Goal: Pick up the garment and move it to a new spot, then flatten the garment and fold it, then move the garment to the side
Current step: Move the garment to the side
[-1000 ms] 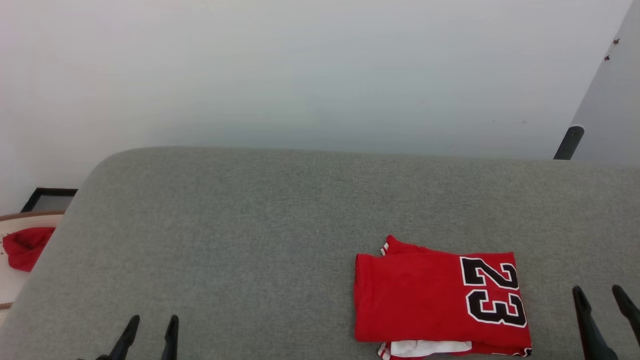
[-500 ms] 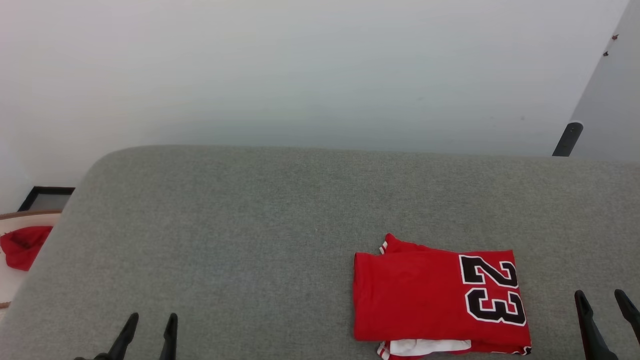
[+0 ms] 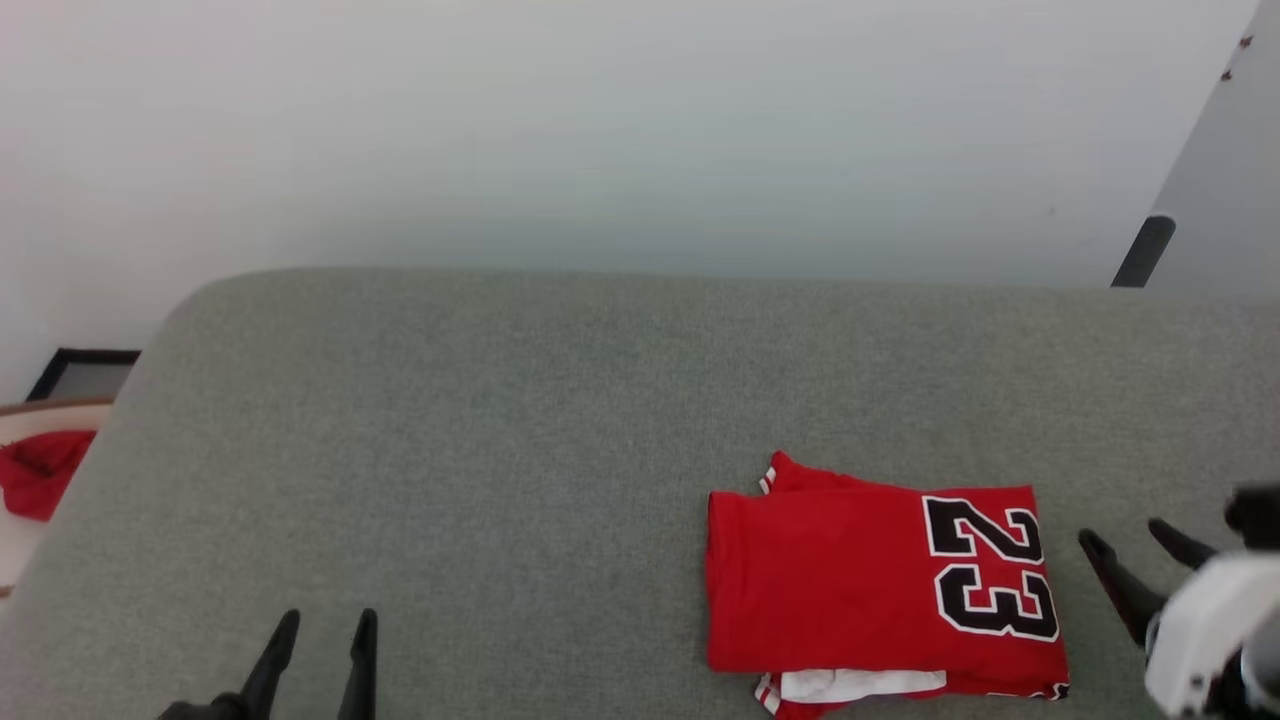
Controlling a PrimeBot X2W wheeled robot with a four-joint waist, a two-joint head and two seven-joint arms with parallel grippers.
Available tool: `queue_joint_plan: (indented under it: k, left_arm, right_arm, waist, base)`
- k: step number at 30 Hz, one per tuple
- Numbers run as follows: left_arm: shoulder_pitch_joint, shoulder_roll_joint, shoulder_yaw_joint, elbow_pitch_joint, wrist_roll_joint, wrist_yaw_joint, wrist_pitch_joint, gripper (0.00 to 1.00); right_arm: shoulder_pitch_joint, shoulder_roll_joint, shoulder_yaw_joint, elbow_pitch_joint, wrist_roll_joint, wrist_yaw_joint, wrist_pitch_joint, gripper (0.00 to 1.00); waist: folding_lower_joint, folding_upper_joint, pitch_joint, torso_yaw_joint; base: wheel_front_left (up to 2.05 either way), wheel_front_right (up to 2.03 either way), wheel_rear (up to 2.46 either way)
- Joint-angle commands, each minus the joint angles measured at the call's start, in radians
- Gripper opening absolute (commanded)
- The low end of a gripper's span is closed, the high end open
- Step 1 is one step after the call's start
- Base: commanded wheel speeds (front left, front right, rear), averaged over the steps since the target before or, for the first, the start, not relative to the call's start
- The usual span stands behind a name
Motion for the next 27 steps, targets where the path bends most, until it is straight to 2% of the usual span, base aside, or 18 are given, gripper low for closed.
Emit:
queue_joint_plan:
  k: [1, 6, 10, 15, 20, 21, 22, 23, 27]
  left_arm:
    - [-0.017, -0.004, -0.001, 0.001, 0.002, -0.003, -0.004, 1.0]
    - [-0.063, -0.032, -0.004, 0.017, 0.007, -0.009, -0.01, 1.0]
    - [-0.111, -0.052, -0.012, 0.031, 0.021, -0.021, -0.013, 1.0]
    - [-0.155, -0.079, 0.001, 0.032, 0.039, -0.035, -0.013, 1.0]
    - [-0.185, -0.106, 0.009, 0.045, 0.059, -0.053, -0.013, 1.0]
    - [-0.19, -0.111, 0.009, 0.048, 0.064, -0.055, -0.013, 1.0]
    - [-0.193, -0.116, 0.01, 0.052, 0.067, -0.056, -0.013, 1.0]
    - [-0.197, -0.12, 0.011, 0.055, 0.071, -0.06, -0.013, 1.0]
    - [-0.207, -0.134, 0.016, 0.068, 0.082, -0.068, -0.013, 1.0]
  right_arm:
    - [-0.042, -0.01, 0.01, 0.011, 0.029, -0.001, 0.057, 1.0]
    - [-0.186, -0.046, 0.067, 0.09, 0.148, -0.001, 0.362, 1.0]
    - [-0.252, -0.076, 0.108, 0.142, 0.205, -0.001, 0.524, 1.0]
    - [-0.278, -0.101, 0.157, 0.175, 0.231, -0.001, 0.626, 1.0]
    - [-0.265, -0.105, 0.191, 0.194, 0.246, -0.001, 0.633, 1.0]
    - [-0.264, -0.104, 0.193, 0.196, 0.251, -0.001, 0.628, 0.49]
    - [-0.263, -0.103, 0.197, 0.195, 0.256, -0.001, 0.622, 0.2]
    - [-0.262, -0.102, 0.199, 0.195, 0.262, -0.001, 0.613, 0.0]
    - [-0.258, -0.107, 0.187, 0.196, 0.279, -0.001, 0.575, 0.0]
  waist:
    - [0.0, 0.0, 0.033, 0.008]
    - [0.0, 0.0, 0.113, 0.02]
    - [0.0, 0.0, 0.168, 0.038]
    - [0.0, 0.0, 0.218, 0.053]
    - [0.0, 0.0, 0.246, 0.064]
    - [0.0, 0.0, 0.248, 0.066]
    - [0.0, 0.0, 0.249, 0.067]
    - [0.0, 0.0, 0.251, 0.068]
    - [0.0, 0.0, 0.248, 0.064]
  base:
    - [0.0, 0.0, 0.0]
    - [0.0, 0.0, 0.0]
    - [0.0, 0.0, 0.0]
    - [0.0, 0.0, 0.0]
    - [0.0, 0.0, 0.0]
    - [0.0, 0.0, 0.0]
    - [0.0, 0.0, 0.0]
    - [0.0, 0.0, 0.0]
    - [0.0, 0.0, 0.0]
